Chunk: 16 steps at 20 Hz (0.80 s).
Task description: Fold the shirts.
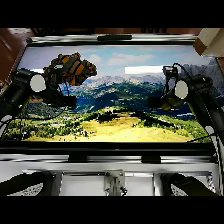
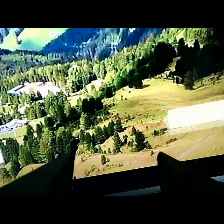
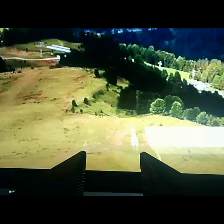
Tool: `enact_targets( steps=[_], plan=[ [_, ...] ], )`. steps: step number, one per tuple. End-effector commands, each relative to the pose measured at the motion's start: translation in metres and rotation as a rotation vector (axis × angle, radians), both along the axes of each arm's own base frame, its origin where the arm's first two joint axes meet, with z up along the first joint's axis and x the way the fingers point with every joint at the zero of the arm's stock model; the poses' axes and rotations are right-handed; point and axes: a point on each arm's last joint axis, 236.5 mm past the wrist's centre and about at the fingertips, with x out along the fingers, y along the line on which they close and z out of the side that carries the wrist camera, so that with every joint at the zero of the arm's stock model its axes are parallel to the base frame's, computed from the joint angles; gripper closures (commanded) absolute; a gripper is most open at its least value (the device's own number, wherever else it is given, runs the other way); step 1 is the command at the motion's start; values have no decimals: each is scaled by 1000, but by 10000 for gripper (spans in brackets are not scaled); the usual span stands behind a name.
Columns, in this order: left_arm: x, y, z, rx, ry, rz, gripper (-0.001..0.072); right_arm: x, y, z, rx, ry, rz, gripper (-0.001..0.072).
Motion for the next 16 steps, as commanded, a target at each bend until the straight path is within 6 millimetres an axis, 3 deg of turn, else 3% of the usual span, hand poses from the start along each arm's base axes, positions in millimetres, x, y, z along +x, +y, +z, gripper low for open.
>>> enact_targets(
  steps=[1, 5, 8, 16],
  plan=[
    [0, 0, 0, 1, 0, -1, 94, 0, 0, 0, 1, 1, 0, 252],
    [2, -1, 0, -3, -7, 0, 94, 1, 8, 0, 33, -4, 2, 251],
    [29, -11, 7, -47, -120, 4, 94, -17, 6, -4, 25, 74, 7, 252],
    [80, -33, 36, -166, -356, 21, 94, -29, 9, -6, 31, 125, 42, 252]
  ],
)
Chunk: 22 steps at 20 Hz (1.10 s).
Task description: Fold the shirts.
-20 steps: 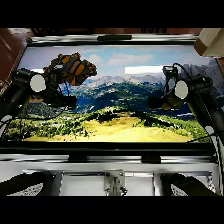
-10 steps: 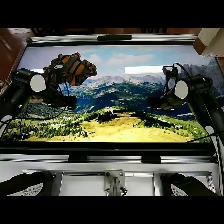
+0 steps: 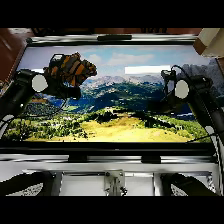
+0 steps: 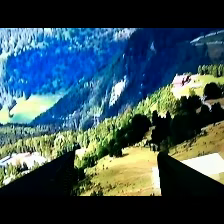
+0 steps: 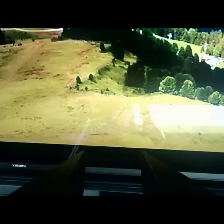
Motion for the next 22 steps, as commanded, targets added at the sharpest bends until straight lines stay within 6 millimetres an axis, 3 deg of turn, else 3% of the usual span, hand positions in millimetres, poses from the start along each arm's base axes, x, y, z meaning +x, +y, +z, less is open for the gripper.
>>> enact_targets(
  steps=[1, 2, 3, 6, 8, 10, 13, 16, 19, 22],
  plan=[
    [25, -10, 18, -56, -127, 4, 93, -6, 5, -1, 14, 25, 22, 252],
    [34, -9, 23, -40, -173, -22, 89, -7, 8, -1, 30, 30, 22, 252],
    [51, -2, 31, -16, -245, -13, 36, -8, 14, 0, 57, 31, 23, 252],
    [109, 43, 32, 8, -264, 132, -13, -3, 37, 5, 154, 10, 23, 252],
    [148, 78, 14, 9, -217, 219, -13, 2, 48, 8, 204, -11, 24, 252],
    [176, 100, -20, -85, -123, 304, -13, 0, 54, 10, 230, -7, 27, 252],
    [196, 114, -79, -214, 0, 374, -13, -3, 65, 13, 279, 7, 27, 252],
    [196, 124, -124, -229, 77, 409, -13, -8, 81, 19, 354, 29, 34, 252],
    [198, 121, -140, -226, 87, 410, -13, -6, 84, 21, 366, 14, 43, 253],
    [207, 111, -141, -239, 52, 403, -13, -4, 89, 23, 387, 6, 41, 253]
  ],
)
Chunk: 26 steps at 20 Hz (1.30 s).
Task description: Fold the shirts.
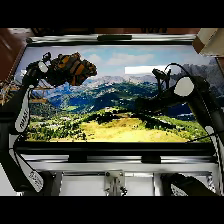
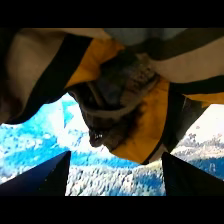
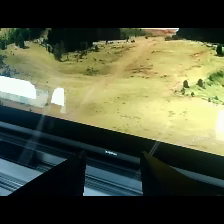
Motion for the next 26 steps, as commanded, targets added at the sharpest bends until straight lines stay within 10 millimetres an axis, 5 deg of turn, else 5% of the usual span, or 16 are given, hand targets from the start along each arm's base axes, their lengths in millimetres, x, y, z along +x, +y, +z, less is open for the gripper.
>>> enact_targets(
  steps=[1, 9, 11, 14, 16, 17, 20, 22, 24, 26],
  plan=[
    [10, -11, -8, -21, -29, 3, -13, 1, 7, 3, 31, -7, 0, 253],
    [16, -32, -16, -24, -55, -15, -4, 3, 8, 4, 36, -12, -2, 254],
    [16, -32, -16, -33, -50, 0, 142, 5, 8, 5, 39, -21, -7, 300],
    [16, -32, -16, -32, -51, 0, 227, 11, 12, 8, 61, -46, -19, 639],
    [14, -32, -17, -32, -41, -4, 568, 12, 13, 9, 67, -46, -20, 645],
    [12, -31, -18, -32, -28, -6, 653, 12, 13, 9, 67, -46, -20, 645],
    [-3, -28, -18, -28, 42, -33, 654, 12, 13, 9, 66, -50, -10, 623],
    [-8, -28, 6, -6, 36, -97, 654, 12, 14, 11, 67, -58, -8, 369],
    [-3, -31, 65, 27, -71, -162, 655, 14, 13, 25, 80, -111, -15, 321],
    [-5, -35, 152, 42, -233, -173, 655, 19, 7, 49, 84, -217, -32, 321]
  ],
)
